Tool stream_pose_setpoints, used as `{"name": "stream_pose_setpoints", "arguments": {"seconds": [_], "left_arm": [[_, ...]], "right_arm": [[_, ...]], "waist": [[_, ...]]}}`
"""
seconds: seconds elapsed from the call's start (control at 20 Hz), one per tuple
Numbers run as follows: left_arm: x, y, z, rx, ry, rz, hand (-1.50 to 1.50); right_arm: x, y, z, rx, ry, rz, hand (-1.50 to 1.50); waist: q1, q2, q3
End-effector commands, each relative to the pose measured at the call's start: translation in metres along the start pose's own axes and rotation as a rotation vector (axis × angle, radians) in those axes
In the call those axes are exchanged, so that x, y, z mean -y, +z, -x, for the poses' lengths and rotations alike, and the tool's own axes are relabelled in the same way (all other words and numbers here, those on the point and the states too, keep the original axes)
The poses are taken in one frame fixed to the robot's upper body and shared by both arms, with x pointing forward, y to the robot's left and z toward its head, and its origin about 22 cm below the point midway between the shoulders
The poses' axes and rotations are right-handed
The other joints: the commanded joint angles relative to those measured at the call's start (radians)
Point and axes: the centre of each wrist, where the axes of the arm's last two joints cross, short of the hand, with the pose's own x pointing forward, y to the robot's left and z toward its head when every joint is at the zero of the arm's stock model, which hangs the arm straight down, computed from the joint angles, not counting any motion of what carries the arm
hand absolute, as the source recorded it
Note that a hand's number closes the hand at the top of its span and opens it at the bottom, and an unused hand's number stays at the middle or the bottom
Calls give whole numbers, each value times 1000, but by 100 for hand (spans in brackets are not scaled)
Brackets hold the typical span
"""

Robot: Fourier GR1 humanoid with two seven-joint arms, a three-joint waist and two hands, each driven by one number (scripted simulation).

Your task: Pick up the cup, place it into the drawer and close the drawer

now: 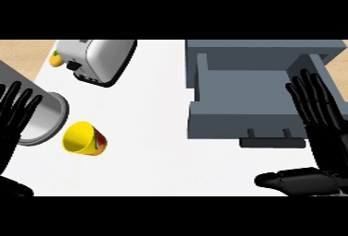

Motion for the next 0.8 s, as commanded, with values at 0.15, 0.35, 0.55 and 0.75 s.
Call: {"name": "stream_pose_setpoints", "arguments": {"seconds": [0.15, 0.35, 0.55, 0.75], "left_arm": [[-34, 10, 42, -102, 12, -35, -150], [-43, -3, 62, -132, -47, -38, -150], [-49, 12, 83, -191, -56, -100, -150], [-60, 19, 118, -197, -85, -115, -150]], "right_arm": [[-6, -13, 3, -9, 2, -18, -150], [9, -25, 6, 19, 12, -6, -150], [0, -29, -10, 30, 8, -24, -150], [-2, -26, 16, 22, 4, -24, -150]], "waist": [[-5, -1, 0], [-6, -1, 1], [-7, -2, 1], [-9, 0, 0]]}}
